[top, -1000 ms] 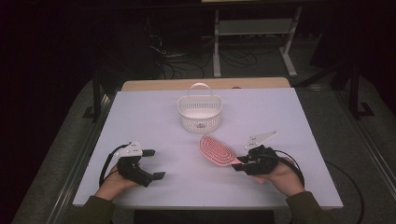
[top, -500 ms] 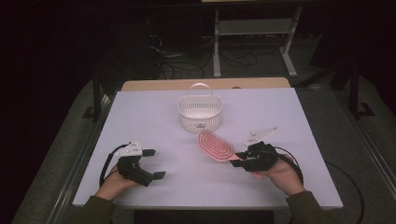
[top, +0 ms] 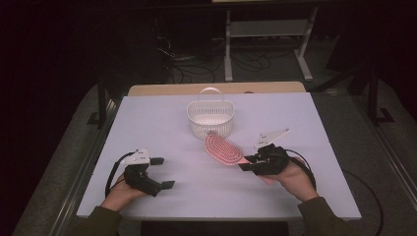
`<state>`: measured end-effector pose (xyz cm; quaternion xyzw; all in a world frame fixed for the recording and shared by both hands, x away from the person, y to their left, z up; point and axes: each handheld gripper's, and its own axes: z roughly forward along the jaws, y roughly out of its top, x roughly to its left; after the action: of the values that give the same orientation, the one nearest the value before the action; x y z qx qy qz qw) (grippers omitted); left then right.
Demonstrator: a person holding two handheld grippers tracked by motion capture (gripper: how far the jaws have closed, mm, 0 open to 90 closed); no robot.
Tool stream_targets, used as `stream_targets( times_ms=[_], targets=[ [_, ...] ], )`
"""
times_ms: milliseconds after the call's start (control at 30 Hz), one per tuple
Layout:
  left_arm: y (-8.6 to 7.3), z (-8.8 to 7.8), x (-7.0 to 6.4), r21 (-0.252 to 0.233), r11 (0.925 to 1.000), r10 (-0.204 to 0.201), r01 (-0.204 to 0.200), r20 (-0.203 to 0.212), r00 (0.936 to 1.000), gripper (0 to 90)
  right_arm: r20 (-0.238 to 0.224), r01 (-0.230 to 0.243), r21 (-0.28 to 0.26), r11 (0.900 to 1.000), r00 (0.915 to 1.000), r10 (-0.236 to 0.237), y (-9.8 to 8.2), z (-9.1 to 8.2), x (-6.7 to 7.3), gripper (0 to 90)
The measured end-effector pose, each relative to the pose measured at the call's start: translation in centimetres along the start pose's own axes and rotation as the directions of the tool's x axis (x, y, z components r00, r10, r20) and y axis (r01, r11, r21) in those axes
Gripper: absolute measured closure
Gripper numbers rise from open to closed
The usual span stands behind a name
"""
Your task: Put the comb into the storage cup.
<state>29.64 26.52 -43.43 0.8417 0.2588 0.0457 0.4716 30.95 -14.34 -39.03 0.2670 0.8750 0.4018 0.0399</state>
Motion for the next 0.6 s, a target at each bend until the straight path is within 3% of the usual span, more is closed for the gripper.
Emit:
stream_targets(
  times_ms=[333, 600],
  targets=[
    [0.1, 0.1, 0.0, -0.015, 0.9994, -0.031, 0.031, 0.010, 0.9995, 0.1, -0.004, 0.016, -0.018, 1.000, 0.9999, -0.017, 1.5, 0.6, 0.0, 68.7],
    [0.1, 0.1, -0.1, -0.013, 0.9998, -0.017, 0.017, 0.003, 0.9999, 0.1, -0.005, 0.019, -0.042, 0.999, 0.9998, -0.020, 2.4, 0.7, -0.3, 68.7]
  ],
)
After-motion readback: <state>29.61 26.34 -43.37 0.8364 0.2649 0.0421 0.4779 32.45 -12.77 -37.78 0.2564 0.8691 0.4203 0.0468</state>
